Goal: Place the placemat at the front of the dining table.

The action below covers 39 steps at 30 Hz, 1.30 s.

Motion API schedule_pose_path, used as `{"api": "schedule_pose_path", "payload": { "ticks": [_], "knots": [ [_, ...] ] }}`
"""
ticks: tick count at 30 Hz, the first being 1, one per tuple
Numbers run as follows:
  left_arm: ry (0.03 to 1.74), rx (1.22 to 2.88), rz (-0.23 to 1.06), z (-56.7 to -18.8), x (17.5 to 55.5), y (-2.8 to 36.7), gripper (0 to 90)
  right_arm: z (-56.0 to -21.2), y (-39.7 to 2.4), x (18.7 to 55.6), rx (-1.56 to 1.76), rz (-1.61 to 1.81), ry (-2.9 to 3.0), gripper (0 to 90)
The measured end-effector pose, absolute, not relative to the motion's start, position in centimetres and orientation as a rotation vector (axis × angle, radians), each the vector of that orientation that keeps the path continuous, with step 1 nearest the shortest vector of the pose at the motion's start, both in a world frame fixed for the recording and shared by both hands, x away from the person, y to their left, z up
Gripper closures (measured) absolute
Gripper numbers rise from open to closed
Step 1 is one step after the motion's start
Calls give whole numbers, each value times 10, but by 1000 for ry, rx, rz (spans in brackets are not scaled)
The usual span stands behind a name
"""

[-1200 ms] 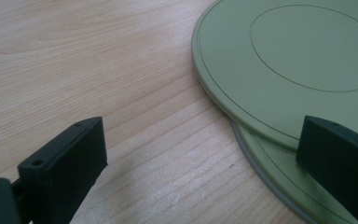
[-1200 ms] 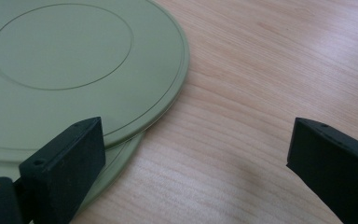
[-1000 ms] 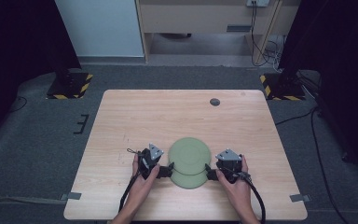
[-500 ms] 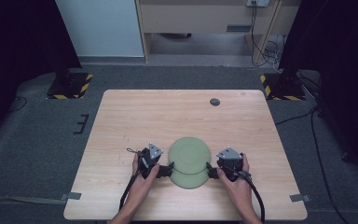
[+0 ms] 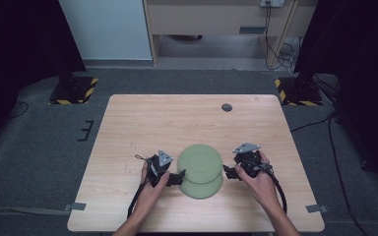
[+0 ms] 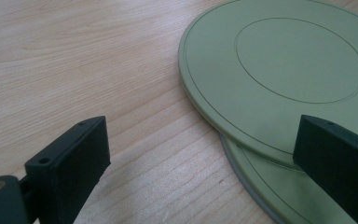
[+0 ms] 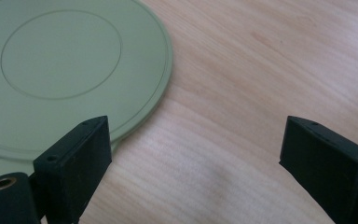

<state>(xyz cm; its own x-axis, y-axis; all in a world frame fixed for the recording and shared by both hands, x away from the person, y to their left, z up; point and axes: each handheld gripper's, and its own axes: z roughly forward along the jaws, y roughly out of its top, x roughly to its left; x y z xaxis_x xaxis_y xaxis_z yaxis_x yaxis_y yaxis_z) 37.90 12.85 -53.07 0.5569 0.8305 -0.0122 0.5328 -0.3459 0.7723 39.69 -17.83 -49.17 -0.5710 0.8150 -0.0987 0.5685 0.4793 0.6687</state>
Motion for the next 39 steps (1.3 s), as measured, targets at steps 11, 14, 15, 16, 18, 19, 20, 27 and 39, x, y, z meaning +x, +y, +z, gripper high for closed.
{"api": "schedule_pose_path", "payload": {
  "ticks": [11, 14, 15, 16, 18, 19, 20, 27, 39],
  "knots": [
    [1090, 2046, 482, -531, 379, 133, 29, -457, -165, 431, 1093, 789, 2399, 80],
    [1079, 2086, 499, -532, 377, 133, 25, -459, -158, 436, 1070, 765, 2431, 68],
    [1073, 2091, 504, -532, 376, 133, 25, -459, -158, 436, 1070, 765, 2431, 68],
    [1067, 2099, 507, -531, 375, 133, 25, -461, -156, 436, 1065, 750, 2434, 70],
    [1071, 2101, 522, -531, 375, 134, 17, -465, -151, 435, 1053, 742, 2441, 81],
    [1075, 2101, 525, -531, 375, 135, 17, -465, -151, 435, 1053, 742, 2441, 81],
    [1082, 2100, 526, -531, 375, 135, 14, -465, -150, 434, 1053, 746, 2439, 87],
    [1090, 2090, 548, -532, 377, 130, 4, -463, -145, 436, 1039, 760, 2461, 186],
    [1097, 2089, 551, -531, 383, 126, 0, -471, -139, 458, 1112, 697, 2516, 222]
  ]
}}
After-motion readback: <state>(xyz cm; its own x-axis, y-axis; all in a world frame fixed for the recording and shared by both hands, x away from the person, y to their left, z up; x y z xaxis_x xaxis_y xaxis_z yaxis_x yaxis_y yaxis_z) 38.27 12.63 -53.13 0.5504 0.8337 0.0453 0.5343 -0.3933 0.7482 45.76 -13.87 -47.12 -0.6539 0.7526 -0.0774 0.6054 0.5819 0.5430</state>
